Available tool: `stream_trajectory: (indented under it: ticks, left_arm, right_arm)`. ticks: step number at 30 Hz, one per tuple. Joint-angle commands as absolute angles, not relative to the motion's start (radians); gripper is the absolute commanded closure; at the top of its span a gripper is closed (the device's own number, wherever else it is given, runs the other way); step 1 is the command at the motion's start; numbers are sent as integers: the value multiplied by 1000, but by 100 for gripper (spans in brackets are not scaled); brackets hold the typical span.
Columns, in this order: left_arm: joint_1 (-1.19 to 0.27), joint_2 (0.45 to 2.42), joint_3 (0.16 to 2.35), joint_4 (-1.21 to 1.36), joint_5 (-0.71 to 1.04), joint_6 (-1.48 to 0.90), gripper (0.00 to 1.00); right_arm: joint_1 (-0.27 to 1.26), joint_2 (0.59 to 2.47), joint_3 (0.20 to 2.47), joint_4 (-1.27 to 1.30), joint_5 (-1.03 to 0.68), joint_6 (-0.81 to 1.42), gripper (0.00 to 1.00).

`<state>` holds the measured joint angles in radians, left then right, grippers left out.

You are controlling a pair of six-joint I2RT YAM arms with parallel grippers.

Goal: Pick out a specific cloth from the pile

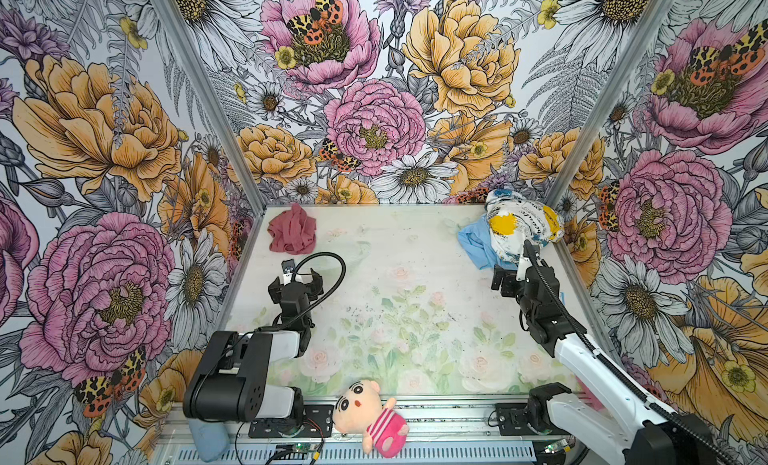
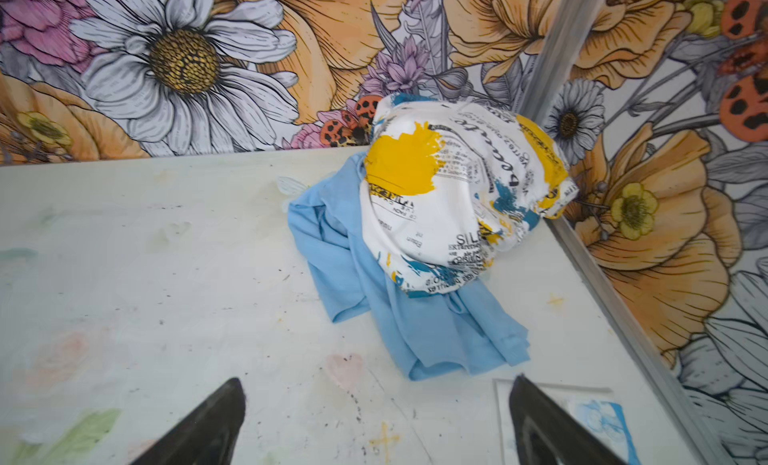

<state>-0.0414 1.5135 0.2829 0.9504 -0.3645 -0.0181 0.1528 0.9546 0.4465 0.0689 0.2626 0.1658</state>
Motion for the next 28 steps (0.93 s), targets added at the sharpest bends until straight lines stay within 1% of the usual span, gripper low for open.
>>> stream_trajectory:
  ticks: [1, 2, 5, 7, 9, 12, 14, 18, 19, 20, 21, 24, 26, 28]
  left_arm:
    - [-16, 1512, 268, 1086, -282, -30, 1]
    - [-26, 1505, 273, 1069, -316, -29, 1]
    - [-47, 1572, 254, 1205, -299, 11, 1]
    - [-70, 1557, 261, 1166, -333, 23, 1]
    - [-86, 1572, 279, 1161, -356, 46, 1]
    - [-98, 1570, 302, 1114, -374, 53, 1]
    - [-96, 1563, 304, 1102, -371, 49, 1]
    - [-91, 1566, 314, 1089, -370, 46, 1]
    - [-90, 1567, 316, 1081, -368, 47, 1]
    - [-89, 1565, 320, 1072, -365, 44, 1]
    - [-86, 1564, 326, 1062, -360, 42, 1]
    - [-58, 1557, 346, 1006, -303, 24, 1]
    - [-57, 1557, 350, 999, -315, 17, 1]
    - [-61, 1555, 346, 1010, -354, 10, 1]
  right_arm:
    - [98, 974, 360, 307, 288, 114, 1]
    - [78, 985, 336, 358, 258, 115, 1]
    - [36, 1062, 258, 557, 205, 114, 1]
    - [6, 1128, 243, 648, 147, 114, 0]
    - [-3, 1163, 260, 666, 75, 100, 0]
    - [-10, 1279, 247, 882, 32, 99, 1]
    - [-13, 1316, 298, 827, 9, 61, 1]
    - [-16, 1497, 319, 968, -45, 28, 0]
    - [-16, 1550, 318, 1035, -63, 24, 0]
    - [-18, 1537, 326, 1015, -65, 27, 1]
    - [-22, 1523, 359, 909, -67, 30, 0]
    - [-44, 1539, 387, 877, -90, 48, 1]
    - [-40, 1532, 383, 879, -70, 53, 0]
    - [-31, 1531, 353, 937, -34, 53, 1]
